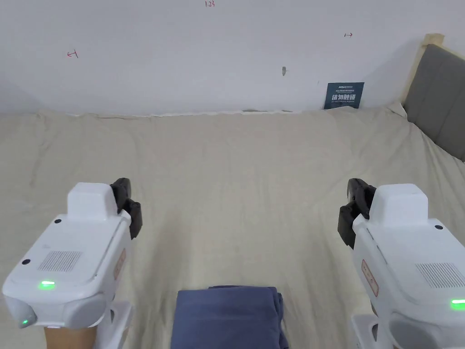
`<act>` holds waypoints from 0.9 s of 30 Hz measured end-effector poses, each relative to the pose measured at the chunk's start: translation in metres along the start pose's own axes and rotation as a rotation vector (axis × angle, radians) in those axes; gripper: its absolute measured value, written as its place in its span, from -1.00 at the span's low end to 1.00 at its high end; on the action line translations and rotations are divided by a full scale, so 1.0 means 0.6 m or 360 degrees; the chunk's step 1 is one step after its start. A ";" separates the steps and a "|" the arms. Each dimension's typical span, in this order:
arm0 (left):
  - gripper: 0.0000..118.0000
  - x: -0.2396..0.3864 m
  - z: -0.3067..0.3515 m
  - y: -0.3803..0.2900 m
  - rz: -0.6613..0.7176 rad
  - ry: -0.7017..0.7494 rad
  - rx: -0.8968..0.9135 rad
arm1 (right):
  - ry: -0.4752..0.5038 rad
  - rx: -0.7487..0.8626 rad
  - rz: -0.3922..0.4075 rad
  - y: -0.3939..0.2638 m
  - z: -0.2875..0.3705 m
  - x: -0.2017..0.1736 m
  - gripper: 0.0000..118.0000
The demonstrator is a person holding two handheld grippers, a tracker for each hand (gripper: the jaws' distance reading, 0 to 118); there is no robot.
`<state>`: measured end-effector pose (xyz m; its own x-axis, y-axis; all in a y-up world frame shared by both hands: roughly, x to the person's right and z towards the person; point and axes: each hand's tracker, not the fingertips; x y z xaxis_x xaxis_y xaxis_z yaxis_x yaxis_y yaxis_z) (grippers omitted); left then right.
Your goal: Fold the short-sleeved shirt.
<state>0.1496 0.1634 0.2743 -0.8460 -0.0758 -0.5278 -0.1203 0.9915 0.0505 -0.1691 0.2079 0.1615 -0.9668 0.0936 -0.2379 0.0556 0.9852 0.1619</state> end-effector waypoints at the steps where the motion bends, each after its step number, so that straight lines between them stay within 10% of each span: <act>1: -1.00 -0.006 0.003 -0.001 0.0005 0.0017 0.0004 | 0.0000 0.0002 0.0001 0.000 0.000 -0.001 -0.96; 14: -1.00 -0.026 0.012 -0.014 0.0032 0.0049 -0.0026 | 0.0068 -0.0057 -0.0023 -0.023 -0.017 -0.023 -0.96; 27: -1.00 -0.034 0.005 -0.060 0.0042 0.0015 -0.0162 | 0.0349 -0.0836 -0.0071 -0.264 -0.110 -0.135 -0.96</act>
<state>0.1727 0.1294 0.2804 -0.8545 -0.0514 -0.5170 -0.1497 0.9773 0.1501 -0.1159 0.0350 0.2187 -0.9976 -0.0335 -0.0600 -0.0637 0.7787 0.6241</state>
